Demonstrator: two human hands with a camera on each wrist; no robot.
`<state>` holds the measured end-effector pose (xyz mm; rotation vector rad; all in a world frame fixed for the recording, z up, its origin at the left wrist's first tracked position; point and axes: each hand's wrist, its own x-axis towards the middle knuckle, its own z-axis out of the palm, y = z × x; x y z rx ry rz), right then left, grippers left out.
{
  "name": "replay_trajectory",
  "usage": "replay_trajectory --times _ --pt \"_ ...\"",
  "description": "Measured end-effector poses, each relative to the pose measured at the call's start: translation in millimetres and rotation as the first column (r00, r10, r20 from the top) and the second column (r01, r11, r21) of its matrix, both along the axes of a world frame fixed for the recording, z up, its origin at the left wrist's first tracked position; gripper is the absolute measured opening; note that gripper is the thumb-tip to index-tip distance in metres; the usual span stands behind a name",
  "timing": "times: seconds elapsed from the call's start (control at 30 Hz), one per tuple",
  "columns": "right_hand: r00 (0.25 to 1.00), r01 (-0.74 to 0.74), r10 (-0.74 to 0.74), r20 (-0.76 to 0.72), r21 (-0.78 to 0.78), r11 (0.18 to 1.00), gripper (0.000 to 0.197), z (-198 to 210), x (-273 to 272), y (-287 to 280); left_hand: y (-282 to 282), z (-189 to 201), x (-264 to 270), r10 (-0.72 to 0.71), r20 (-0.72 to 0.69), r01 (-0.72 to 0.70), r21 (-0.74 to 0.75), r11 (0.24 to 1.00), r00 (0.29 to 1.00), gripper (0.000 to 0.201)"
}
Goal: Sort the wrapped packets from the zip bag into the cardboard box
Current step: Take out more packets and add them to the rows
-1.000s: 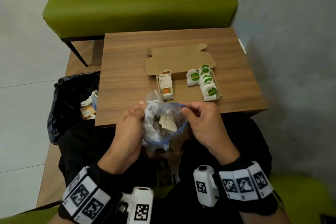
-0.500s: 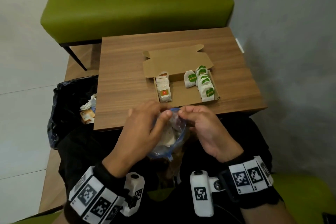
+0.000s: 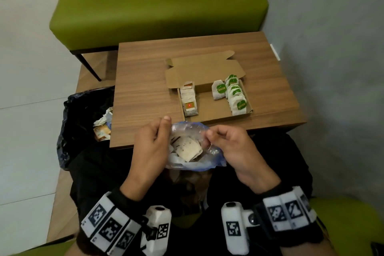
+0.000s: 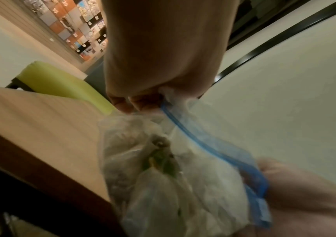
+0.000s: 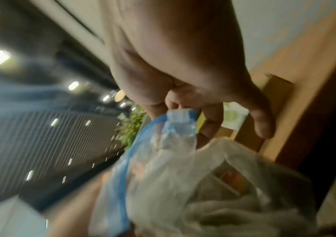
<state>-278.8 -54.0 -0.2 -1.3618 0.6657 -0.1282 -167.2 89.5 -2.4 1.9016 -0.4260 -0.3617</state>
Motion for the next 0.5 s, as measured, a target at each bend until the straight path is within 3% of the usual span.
replay_trajectory --times 0.1,0.17,0.2,0.27,0.33,0.43,0.5 --pt "0.992 -0.076 0.107 -0.066 0.363 0.929 0.029 8.2 0.9 -10.2 -1.3 0.8 -0.4 0.122 -0.317 -0.15 -0.067 0.986 0.941 0.048" --pt "0.985 -0.045 0.12 -0.123 0.488 0.872 0.028 6.9 2.8 -11.7 -2.5 -0.8 -0.9 0.131 -0.392 -0.164 -0.052 0.985 0.911 0.048" --pt "0.982 -0.024 0.115 -0.152 0.498 0.867 0.027 6.1 3.6 -11.3 -0.5 -2.6 -0.3 0.099 -0.332 -0.119 -0.041 0.992 0.938 0.049" --pt "0.975 0.022 0.084 -0.204 0.466 0.884 0.023 6.0 4.4 -10.6 7.9 -6.0 2.5 -0.057 -0.043 0.059 0.031 0.998 0.997 0.052" --pt "0.972 0.054 0.042 -0.232 0.394 0.917 0.03 7.5 3.6 -12.5 16.5 -3.8 5.7 -0.251 0.227 0.217 0.163 0.963 0.941 0.033" --pt "0.976 -0.001 0.069 -0.206 0.311 0.95 0.04 11.5 2.3 -14.2 19.6 2.5 4.7 -0.498 0.318 0.404 0.32 0.857 0.807 0.026" --pt "0.979 -0.071 0.119 -0.168 0.266 0.961 0.04 13.5 4.0 -12.5 17.7 2.0 1.6 -0.529 0.36 0.413 0.353 0.84 0.769 0.024"
